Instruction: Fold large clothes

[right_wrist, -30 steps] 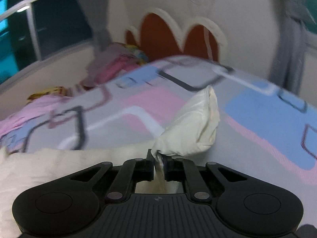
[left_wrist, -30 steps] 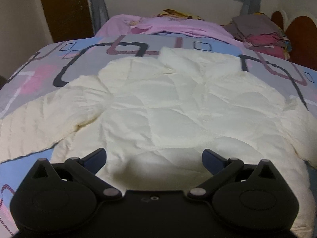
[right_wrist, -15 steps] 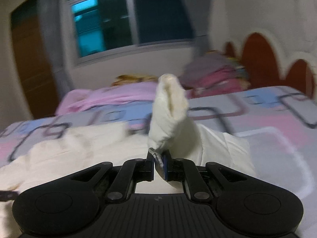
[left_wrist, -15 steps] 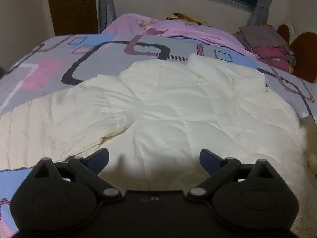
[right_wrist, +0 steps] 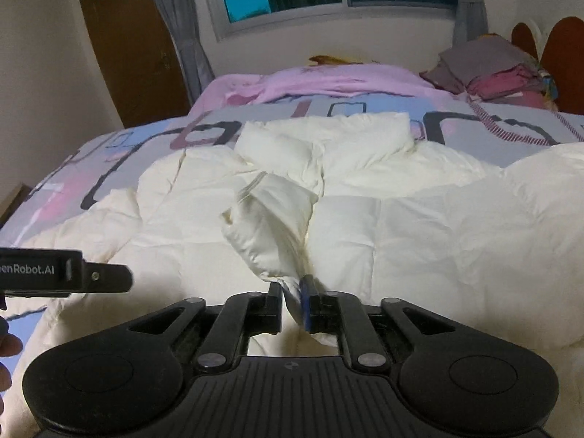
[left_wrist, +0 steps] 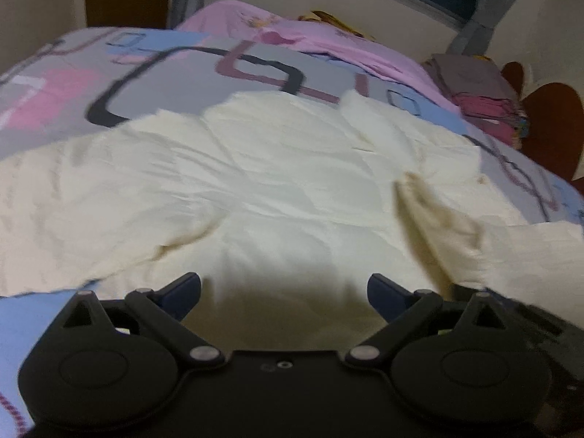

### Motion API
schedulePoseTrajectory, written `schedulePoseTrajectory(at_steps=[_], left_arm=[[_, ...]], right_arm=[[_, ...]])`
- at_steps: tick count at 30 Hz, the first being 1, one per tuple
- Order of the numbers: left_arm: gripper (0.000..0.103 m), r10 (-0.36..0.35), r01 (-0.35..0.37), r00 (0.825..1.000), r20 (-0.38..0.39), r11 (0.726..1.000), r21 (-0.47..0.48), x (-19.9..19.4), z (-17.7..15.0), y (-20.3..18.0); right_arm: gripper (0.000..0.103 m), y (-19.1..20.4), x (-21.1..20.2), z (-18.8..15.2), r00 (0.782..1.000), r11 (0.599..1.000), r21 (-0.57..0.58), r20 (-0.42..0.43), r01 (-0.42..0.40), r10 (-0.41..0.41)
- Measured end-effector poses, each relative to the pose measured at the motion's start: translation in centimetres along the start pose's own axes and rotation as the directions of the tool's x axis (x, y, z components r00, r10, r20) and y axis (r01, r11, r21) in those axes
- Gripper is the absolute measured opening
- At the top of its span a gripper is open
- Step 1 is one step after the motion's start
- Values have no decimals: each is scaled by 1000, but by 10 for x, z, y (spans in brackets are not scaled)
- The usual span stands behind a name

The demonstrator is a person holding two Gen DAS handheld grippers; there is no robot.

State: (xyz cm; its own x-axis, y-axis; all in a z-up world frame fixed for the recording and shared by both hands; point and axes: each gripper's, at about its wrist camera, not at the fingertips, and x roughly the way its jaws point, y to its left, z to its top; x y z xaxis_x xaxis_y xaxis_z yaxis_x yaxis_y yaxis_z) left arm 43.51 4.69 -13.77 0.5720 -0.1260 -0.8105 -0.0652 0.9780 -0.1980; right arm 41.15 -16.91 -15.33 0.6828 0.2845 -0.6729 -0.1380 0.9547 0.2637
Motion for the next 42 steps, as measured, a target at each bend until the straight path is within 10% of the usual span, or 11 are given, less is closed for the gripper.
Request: schedulePoseTrajectory(at_steps=[1,3,16,22,32,42], left_arm=[[97,-19,19,1000,-1,1000,-3,1,0,-3],[97,-57,57,998,0,998,4,3,0,-11],[63,-205,207,971,-121,978,9,52,-5,-63],[25,-238,243,966,-99,969,43,61,-9,-78],[10,-276,274,961,23,960,54,30,3,-76],[8,-140,143,978,153,990,-10,1,22,-20]], right_arm=[[70,-1,-4,1,1000,1000,7,7,-5,5],[86,-3,-20,-1,998,1000,1,66,10,-10],[86,-88,-91,-23,968,970,73,83,233,-238],[86,-118,-114,-37,952,949,128,64,290,-299],[86,-154,-92,-48,933,923,141,-5,358,-361],[23,-147,-59,-30,947,942,106,-8,319,-320]])
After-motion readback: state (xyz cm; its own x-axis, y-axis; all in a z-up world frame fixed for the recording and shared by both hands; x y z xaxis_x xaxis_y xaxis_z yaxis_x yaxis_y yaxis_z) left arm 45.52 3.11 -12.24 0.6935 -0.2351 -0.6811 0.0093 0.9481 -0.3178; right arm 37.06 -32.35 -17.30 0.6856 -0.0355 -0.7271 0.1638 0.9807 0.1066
